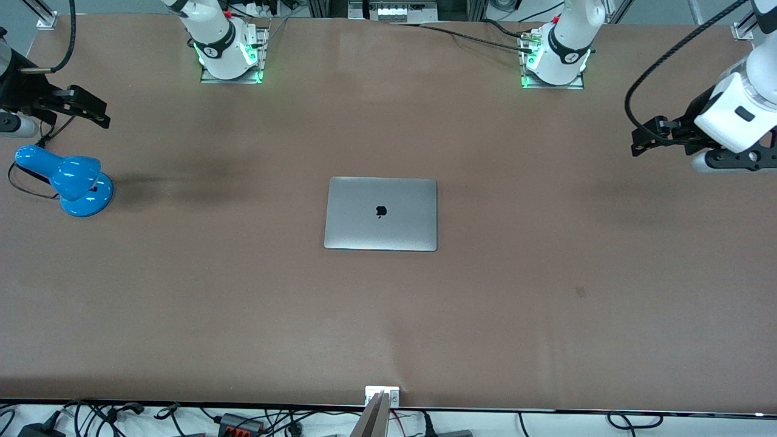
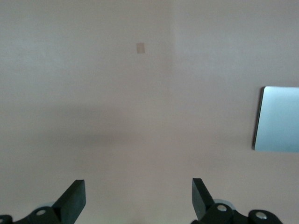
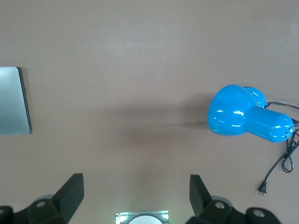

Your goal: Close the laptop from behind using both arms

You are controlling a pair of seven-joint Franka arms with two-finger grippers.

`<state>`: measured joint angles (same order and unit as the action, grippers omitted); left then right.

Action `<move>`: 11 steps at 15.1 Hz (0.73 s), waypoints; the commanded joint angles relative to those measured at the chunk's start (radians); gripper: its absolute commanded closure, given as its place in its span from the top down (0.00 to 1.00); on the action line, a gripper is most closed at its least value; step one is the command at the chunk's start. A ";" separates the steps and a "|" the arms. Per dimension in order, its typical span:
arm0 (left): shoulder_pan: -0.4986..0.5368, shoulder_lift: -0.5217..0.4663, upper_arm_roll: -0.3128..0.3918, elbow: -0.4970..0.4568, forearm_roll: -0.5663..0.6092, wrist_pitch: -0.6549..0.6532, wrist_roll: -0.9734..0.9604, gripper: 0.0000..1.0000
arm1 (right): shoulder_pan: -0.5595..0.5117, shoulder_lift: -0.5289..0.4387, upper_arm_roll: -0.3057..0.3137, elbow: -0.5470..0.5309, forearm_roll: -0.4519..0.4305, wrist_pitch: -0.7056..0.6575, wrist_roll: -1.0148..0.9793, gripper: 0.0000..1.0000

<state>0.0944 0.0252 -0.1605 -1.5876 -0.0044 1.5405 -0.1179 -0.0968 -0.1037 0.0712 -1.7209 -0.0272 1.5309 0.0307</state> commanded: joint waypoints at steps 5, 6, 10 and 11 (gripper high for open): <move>-0.016 -0.037 0.039 -0.037 -0.011 0.036 0.062 1.00 | 0.066 0.019 -0.079 0.020 0.018 0.017 -0.023 1.00; -0.018 -0.034 0.053 -0.035 -0.011 0.038 0.070 1.00 | 0.072 0.019 -0.080 0.020 0.018 0.015 -0.023 1.00; -0.015 -0.019 0.061 -0.031 -0.025 0.044 0.070 1.00 | 0.071 0.032 -0.080 0.021 0.024 0.014 -0.021 1.00; -0.015 -0.018 0.056 -0.029 -0.025 0.044 0.067 1.00 | 0.071 0.033 -0.080 0.024 0.024 0.015 -0.020 1.00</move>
<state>0.0901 0.0176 -0.1149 -1.6020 -0.0054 1.5697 -0.0717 -0.0375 -0.0845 0.0066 -1.7162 -0.0152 1.5500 0.0197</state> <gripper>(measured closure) 0.000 0.000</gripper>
